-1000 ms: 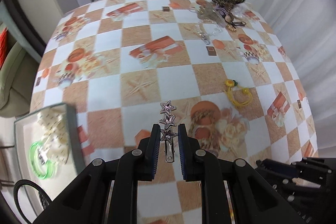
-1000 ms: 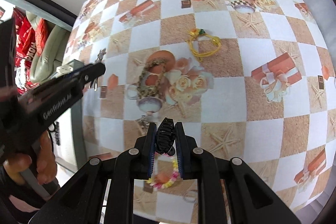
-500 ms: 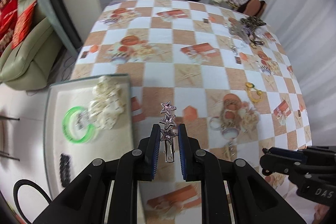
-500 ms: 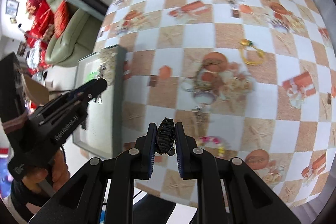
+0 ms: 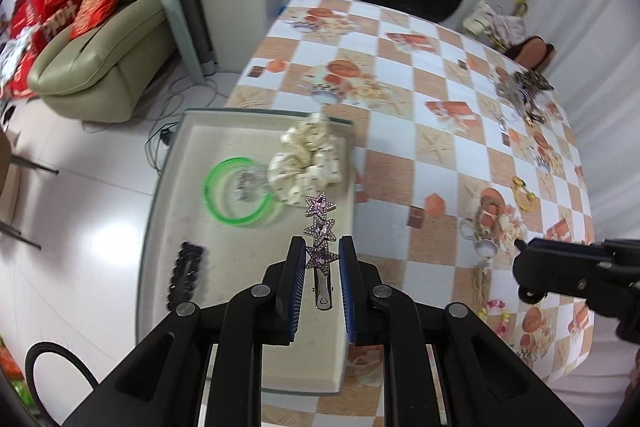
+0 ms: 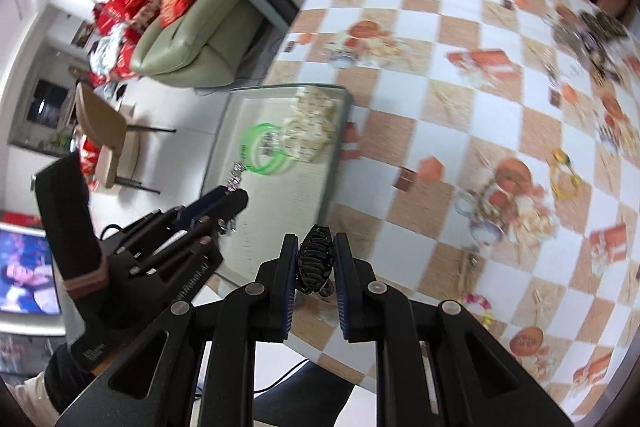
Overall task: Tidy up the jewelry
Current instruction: 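Carry star clip and black claw clip to the white tray and open both grippers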
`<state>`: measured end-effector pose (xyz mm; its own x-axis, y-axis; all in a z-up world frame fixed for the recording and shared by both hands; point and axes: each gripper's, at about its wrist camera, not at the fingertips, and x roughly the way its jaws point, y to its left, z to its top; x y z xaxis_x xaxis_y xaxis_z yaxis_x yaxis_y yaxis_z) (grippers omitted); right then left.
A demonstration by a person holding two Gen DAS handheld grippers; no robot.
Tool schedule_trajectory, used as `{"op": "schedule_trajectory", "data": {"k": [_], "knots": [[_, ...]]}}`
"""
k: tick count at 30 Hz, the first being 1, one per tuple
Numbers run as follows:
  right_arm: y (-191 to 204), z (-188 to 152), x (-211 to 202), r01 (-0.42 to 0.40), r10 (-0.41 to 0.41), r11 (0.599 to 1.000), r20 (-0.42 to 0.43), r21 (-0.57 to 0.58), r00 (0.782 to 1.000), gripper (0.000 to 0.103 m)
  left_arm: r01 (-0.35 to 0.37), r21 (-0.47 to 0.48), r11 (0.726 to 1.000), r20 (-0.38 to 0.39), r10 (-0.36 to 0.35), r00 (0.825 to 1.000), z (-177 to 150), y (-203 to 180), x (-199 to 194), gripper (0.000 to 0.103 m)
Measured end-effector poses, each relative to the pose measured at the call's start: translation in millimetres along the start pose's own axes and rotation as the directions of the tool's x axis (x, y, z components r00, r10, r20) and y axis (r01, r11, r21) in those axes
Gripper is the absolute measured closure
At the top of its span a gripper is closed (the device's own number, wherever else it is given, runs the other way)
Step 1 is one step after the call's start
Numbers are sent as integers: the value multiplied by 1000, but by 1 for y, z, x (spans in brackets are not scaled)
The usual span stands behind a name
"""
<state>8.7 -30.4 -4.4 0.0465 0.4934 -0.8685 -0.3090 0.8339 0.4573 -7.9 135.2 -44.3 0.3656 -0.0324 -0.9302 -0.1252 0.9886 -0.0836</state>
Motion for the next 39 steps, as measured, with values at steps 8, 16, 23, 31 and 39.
{"op": "schedule_trajectory", "data": {"k": [8, 16, 23, 31, 39], "knots": [[44, 23, 4, -54, 54, 996, -4, -77, 999, 84, -30, -69, 997, 9, 30, 1000, -5, 35, -3, 82], [72, 64, 11, -104, 106, 989, 18, -105, 994, 84, -53, -109, 993, 3, 54, 999, -7, 61, 1, 82], [89, 104, 22, -83, 91, 985, 48, -150, 995, 84, -67, -123, 990, -3, 67, 998, -7, 75, 14, 82], [92, 137, 54, -50, 60, 981, 47, -187, 997, 84, -71, -135, 988, 1, 72, 997, -1, 83, 35, 82], [69, 144, 116, -52, 50, 989, -18, -139, 999, 84, -70, -166, 984, -14, 69, 998, -1, 90, 65, 82]]}}
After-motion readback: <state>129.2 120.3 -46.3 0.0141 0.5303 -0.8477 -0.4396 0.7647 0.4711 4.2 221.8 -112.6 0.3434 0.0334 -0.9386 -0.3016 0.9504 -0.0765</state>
